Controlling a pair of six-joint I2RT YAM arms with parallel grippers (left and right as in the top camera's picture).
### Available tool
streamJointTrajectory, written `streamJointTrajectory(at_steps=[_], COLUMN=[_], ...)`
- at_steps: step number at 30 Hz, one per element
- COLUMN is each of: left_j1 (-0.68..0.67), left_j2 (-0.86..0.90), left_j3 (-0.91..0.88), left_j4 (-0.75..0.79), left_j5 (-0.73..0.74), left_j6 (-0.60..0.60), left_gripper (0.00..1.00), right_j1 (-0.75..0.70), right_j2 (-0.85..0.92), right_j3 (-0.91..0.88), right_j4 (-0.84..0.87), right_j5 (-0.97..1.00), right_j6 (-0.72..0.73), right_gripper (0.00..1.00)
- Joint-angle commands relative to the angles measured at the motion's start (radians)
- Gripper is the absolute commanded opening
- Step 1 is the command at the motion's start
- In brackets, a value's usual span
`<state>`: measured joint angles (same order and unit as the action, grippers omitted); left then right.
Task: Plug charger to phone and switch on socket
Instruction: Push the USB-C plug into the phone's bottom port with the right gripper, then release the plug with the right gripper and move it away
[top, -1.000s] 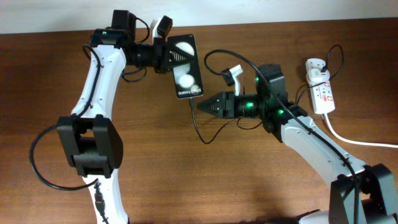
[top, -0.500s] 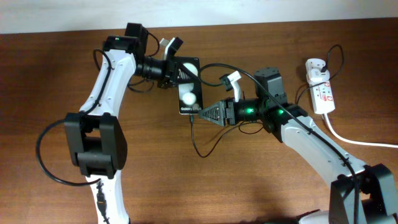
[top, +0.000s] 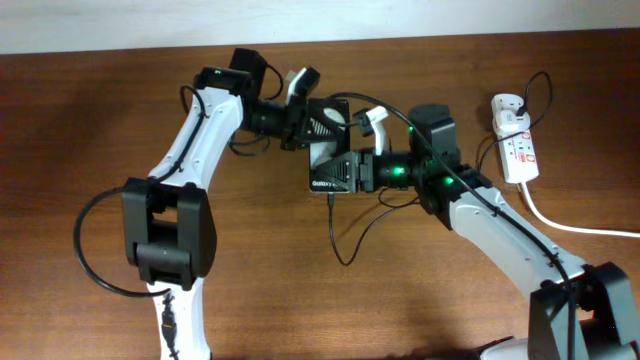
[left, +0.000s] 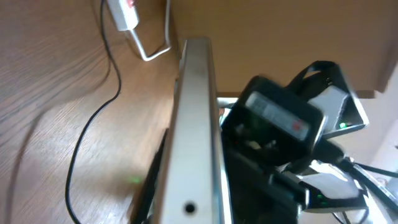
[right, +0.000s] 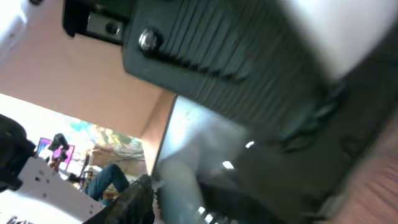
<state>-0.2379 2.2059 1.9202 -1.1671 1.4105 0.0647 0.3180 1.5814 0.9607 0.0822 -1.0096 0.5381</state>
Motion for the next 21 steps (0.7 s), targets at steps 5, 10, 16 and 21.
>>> streamJointTrajectory(at_steps=[5,10,16,21], left_j1=[-0.004,-0.003,-0.003,0.014], left_j2=[-0.007,-0.007,-0.007,-0.007], left_j3=[-0.002,-0.002,-0.002,-0.002], left_j4=[0.023,0.023,0.023,0.031], left_j5=[0.109,0.109,0.109,0.082], left_j6=[0.019,0.019,0.019,0.019], left_gripper=[0.00,0.10,0.31,0.43], right_j1=[0.029,0.029,0.029,0.029], right_j2=[-0.002,-0.002,-0.002,-0.002], right_j3=[0.008,0.008,0.008,0.008], right_j4=[0.050,0.091,0.095,0.094], right_j5=[-0.022,-0.019,-0.018,-0.018], right_j6=[0.049,0.100,0.099,0.099], right_gripper=[0.24,0.12,0.09,0.09])
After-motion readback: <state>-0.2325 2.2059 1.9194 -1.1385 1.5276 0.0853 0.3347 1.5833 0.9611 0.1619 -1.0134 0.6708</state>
